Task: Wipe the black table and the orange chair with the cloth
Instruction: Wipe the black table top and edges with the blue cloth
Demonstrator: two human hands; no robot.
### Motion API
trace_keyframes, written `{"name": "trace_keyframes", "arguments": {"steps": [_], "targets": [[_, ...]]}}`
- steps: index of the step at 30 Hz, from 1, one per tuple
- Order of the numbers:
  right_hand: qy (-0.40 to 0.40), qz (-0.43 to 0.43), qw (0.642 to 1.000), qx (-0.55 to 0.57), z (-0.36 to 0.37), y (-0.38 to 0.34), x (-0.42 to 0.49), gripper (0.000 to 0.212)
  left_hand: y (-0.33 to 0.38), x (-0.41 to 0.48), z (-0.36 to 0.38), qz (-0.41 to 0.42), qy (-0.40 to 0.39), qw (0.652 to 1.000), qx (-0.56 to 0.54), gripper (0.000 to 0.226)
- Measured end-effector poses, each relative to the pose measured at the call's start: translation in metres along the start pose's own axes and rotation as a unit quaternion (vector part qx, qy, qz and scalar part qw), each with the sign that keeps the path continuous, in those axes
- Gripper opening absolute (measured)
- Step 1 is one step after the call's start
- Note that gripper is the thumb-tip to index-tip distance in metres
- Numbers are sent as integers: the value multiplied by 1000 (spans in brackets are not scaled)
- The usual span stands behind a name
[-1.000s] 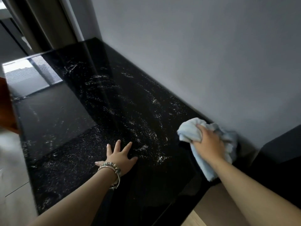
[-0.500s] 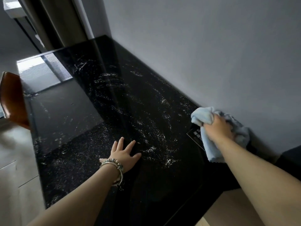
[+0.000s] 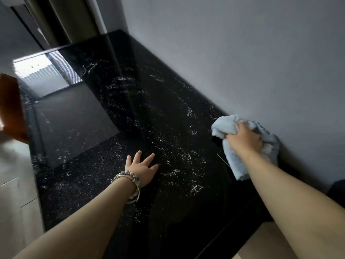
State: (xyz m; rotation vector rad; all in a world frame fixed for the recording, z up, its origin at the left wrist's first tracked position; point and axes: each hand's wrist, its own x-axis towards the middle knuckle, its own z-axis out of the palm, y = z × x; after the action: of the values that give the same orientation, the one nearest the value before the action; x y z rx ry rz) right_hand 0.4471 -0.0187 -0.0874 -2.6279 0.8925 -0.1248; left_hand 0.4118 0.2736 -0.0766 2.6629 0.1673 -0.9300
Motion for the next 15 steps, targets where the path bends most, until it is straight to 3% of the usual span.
{"name": "trace_keyframes", "arguments": {"steps": [2,4,5,6,8,10,11,13,15], "targets": [[-56,-119,990,-52,11,-18,-27,31,2,-1,0,2,1,1000,3,53],[-153,-283,947,-18,17,-22,-46,32,3,0,-1,6,-1,1000,8,53],[-179,-315,932,-1,15,-18,-40,34,2,2,-2,7,-6,1000,11,53],[-158,-303,939,20,11,-12,-28,37,0,3,-2,9,-18,1000,17,53],[-62,-143,986,58,3,0,7,35,-6,9,-5,20,-50,997,50,52],[-25,8,996,85,-2,1,24,31,-10,12,-9,26,-65,996,60,51],[-12,21,998,52,2,-6,22,35,-10,11,-11,21,-62,997,44,52],[-22,-53,998,11,12,-25,6,36,-8,8,-10,19,-47,998,22,53],[-99,-207,973,-9,27,-34,-25,31,-4,6,-9,21,-37,999,24,53]]}}
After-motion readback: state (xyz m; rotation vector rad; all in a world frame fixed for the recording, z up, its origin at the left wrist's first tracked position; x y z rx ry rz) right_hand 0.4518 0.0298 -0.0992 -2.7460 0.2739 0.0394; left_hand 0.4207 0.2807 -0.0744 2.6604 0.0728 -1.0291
